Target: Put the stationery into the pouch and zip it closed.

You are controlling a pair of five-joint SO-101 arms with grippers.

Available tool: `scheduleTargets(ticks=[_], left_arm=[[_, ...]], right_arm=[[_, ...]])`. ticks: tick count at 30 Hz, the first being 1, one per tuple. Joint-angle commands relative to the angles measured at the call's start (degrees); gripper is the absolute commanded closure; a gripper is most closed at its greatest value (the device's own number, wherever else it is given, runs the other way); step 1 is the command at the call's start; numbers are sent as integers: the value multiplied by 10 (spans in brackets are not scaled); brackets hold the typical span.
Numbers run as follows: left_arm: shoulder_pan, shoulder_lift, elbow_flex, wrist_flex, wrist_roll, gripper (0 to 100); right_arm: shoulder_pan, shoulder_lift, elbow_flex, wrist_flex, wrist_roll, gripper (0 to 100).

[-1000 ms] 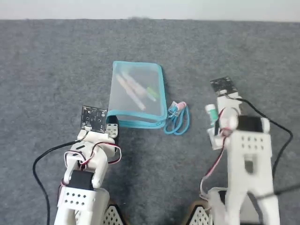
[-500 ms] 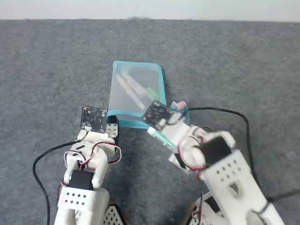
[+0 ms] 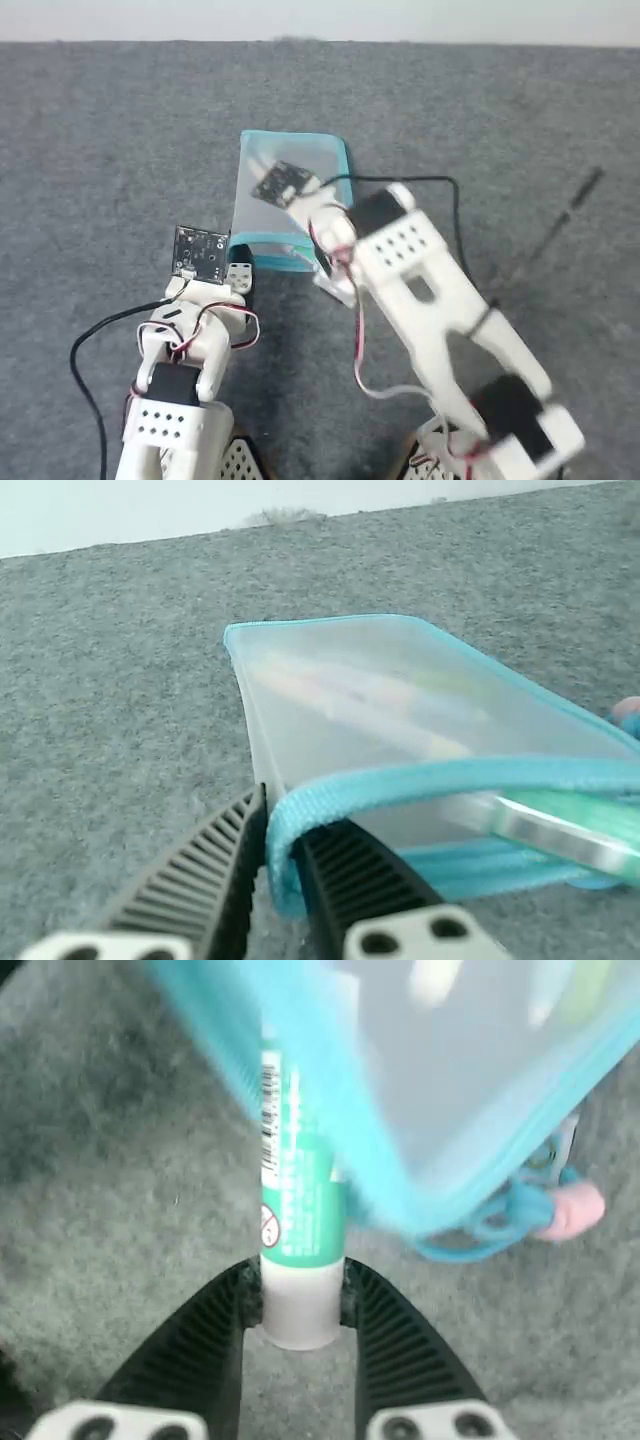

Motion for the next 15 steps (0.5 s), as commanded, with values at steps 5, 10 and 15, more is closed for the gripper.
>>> scheduleTargets(ticks=[5,10,15], left_arm=[[33,-11,-16,-23,-4,989],[39,-11,-16,-22,-4,989],[39,-11,-15,-22,-4,989]], right_arm=[[-36,131,-186,-5,-56,991],[-29,204,-295,-6,-152,989],[-26,250,-392,-6,-199,988]])
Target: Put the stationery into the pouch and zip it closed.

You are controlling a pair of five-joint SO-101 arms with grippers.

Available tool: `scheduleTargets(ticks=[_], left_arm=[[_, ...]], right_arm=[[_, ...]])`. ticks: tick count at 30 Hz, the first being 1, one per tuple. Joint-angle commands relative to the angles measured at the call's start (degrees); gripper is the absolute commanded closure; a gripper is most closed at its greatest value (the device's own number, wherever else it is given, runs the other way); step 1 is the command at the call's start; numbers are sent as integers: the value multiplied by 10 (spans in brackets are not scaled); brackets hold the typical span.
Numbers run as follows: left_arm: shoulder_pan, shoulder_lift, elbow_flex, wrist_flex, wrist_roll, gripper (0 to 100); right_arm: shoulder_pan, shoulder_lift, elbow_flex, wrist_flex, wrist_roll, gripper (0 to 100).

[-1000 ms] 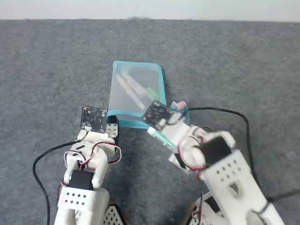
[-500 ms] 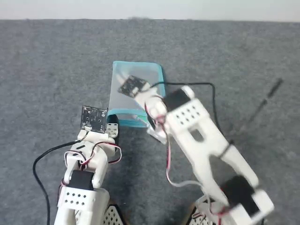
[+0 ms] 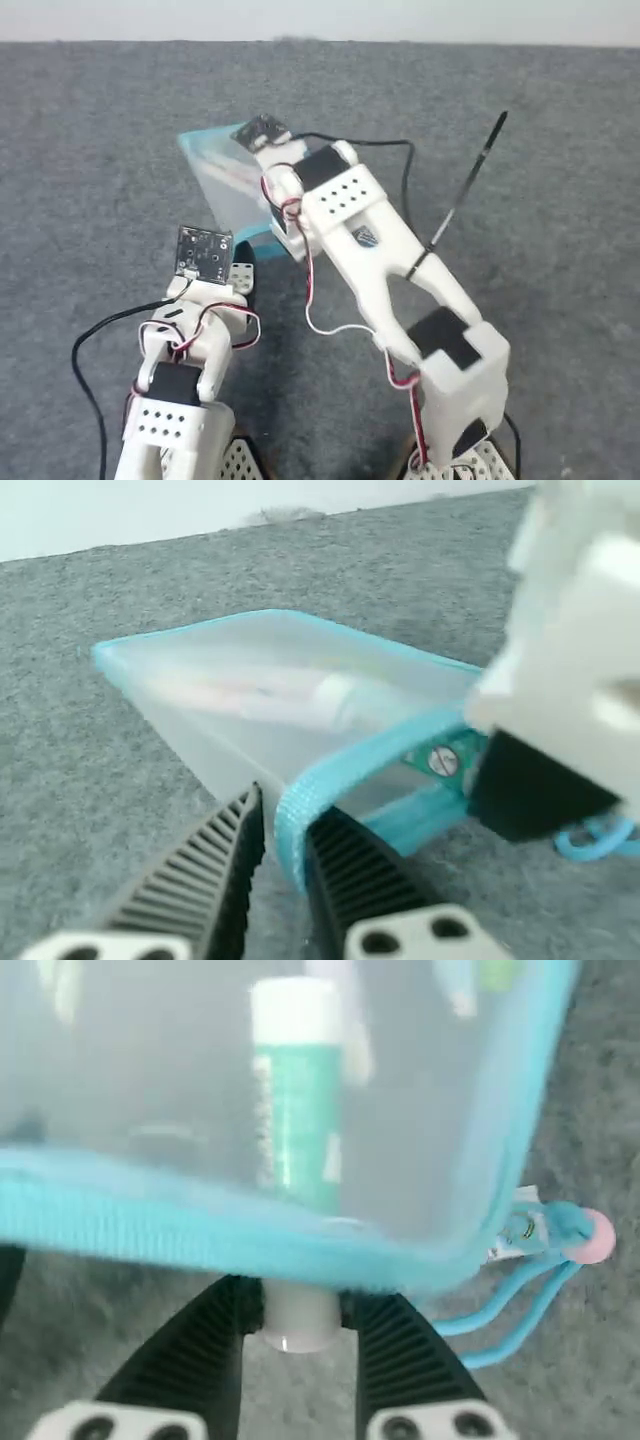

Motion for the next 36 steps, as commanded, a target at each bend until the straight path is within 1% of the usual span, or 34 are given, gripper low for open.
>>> scheduleTargets(ticks=[1,5,9,11,16,20,22,26,29,31,33,34,35,36], left_arm=[[20,-11,-15,-22,-4,989],[20,-11,-15,-22,-4,989],[20,-11,-15,-22,-4,989],[20,-11,-15,-22,-4,989],[17,-11,-14,-22,-4,989],[17,-11,-14,-22,-4,989],[16,-11,-14,-22,-4,989],[15,-11,-17,-22,-4,989],[14,-11,-19,-22,-4,989],[-5,-11,-33,-18,0,989],[-33,-11,-59,-4,8,989],[-40,-11,-73,11,23,989],[-34,-11,-85,25,35,989],[-12,-11,-94,40,40,989]], right_arm=[[-3,4,-107,-8,-25,988],[-4,25,-154,19,-4,974],[-5,32,-156,32,11,829],[-11,31,-156,32,15,775],[-10,11,-155,33,4,779],[-2,-50,-155,66,9,779],[3,-85,-155,86,25,779],[36,-145,-152,115,36,779],[58,-186,-98,109,46,779],[71,-215,-41,95,61,780],[87,-251,45,51,69,781],[94,-271,98,19,69,781],[101,-291,155,-21,69,781],[104,-313,216,-64,75,781]])
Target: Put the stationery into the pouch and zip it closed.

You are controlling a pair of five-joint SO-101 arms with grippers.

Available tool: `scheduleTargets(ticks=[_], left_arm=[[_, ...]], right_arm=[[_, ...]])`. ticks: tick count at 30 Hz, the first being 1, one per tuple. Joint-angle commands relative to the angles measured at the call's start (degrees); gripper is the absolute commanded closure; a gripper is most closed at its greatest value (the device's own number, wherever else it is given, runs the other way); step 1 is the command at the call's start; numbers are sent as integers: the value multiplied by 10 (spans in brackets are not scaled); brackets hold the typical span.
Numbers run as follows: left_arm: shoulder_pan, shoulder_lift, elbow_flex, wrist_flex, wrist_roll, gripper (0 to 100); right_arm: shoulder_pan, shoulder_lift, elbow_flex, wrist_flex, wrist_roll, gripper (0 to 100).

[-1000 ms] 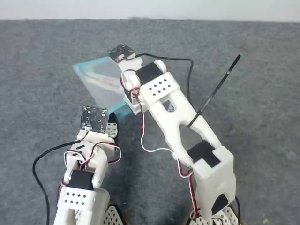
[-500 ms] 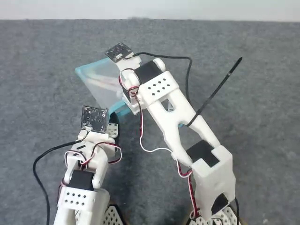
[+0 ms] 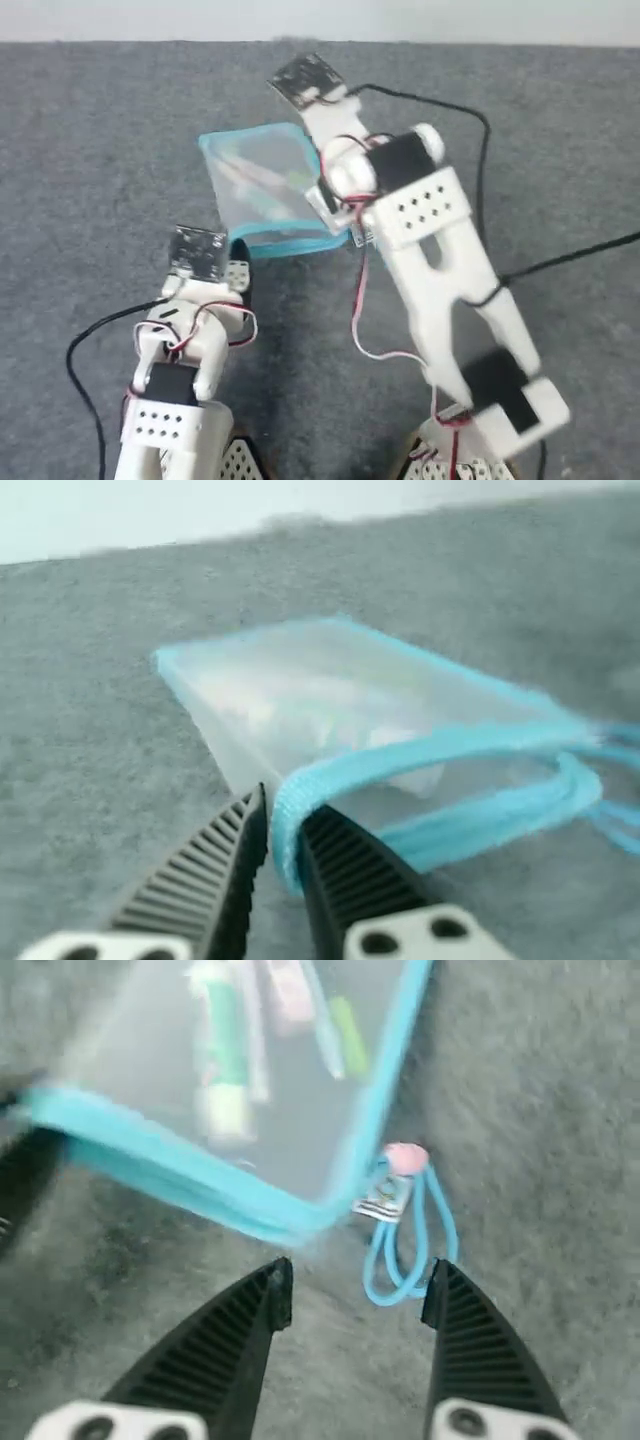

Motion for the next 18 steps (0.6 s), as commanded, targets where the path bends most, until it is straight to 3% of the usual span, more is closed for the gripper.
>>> scheduleTargets(ticks=[1,4,6,9,11,15,16,18], left_arm=[[45,-11,-80,45,29,989],[84,-11,-83,67,-15,989],[7,-11,-104,62,-20,989],[-116,-7,-116,37,39,990],[-94,-7,-115,52,37,990],[90,-11,-82,81,-71,990],[89,-11,-82,80,-83,990],[11,-11,-105,70,-55,990]], right_arm=[[22,-102,204,-139,23,781],[21,-172,372,-258,25,781],[22,-225,458,-308,25,781],[25,-311,555,-343,35,779],[22,-363,606,-373,37,780],[23,-430,666,-404,38,782],[23,-437,675,-404,39,782],[25,-440,694,-404,40,782]])
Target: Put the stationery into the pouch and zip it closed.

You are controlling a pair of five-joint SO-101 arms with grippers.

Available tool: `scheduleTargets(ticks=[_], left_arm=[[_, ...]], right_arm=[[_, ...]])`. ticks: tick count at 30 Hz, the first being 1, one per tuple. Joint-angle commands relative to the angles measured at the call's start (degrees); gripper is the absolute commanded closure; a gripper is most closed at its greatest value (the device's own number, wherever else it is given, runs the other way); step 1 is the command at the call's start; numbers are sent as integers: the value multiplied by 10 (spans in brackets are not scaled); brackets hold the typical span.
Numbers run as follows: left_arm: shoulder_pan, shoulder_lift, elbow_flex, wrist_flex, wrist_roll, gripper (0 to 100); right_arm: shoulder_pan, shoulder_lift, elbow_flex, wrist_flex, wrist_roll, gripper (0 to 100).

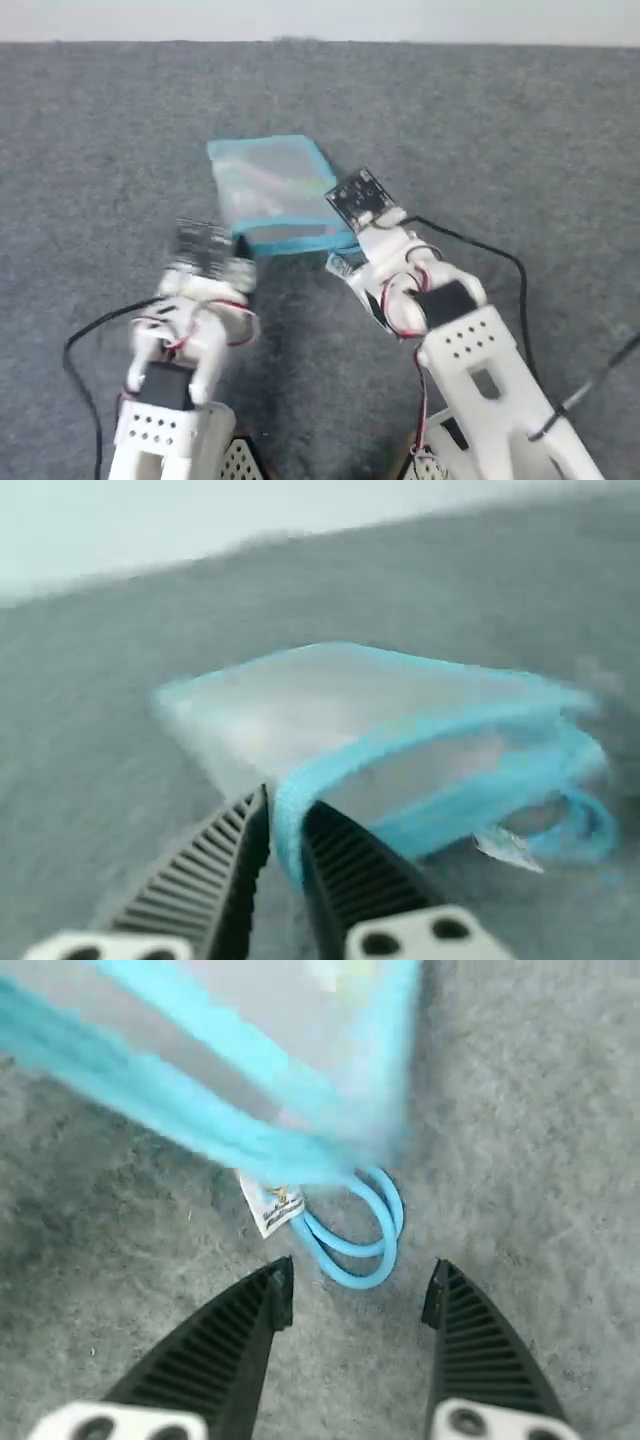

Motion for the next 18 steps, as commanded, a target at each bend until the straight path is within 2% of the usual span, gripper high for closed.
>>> scheduleTargets(ticks=[1,3,9,18], left_arm=[[-91,-9,-44,-18,22,990],[-151,-7,-48,-25,73,990],[-63,-11,-44,22,20,990],[-57,-11,-44,22,20,990]], right_arm=[[8,-32,23,-21,12,782],[4,-34,44,-36,13,780],[-35,-32,98,-124,15,782],[-55,-31,158,-254,15,783]])
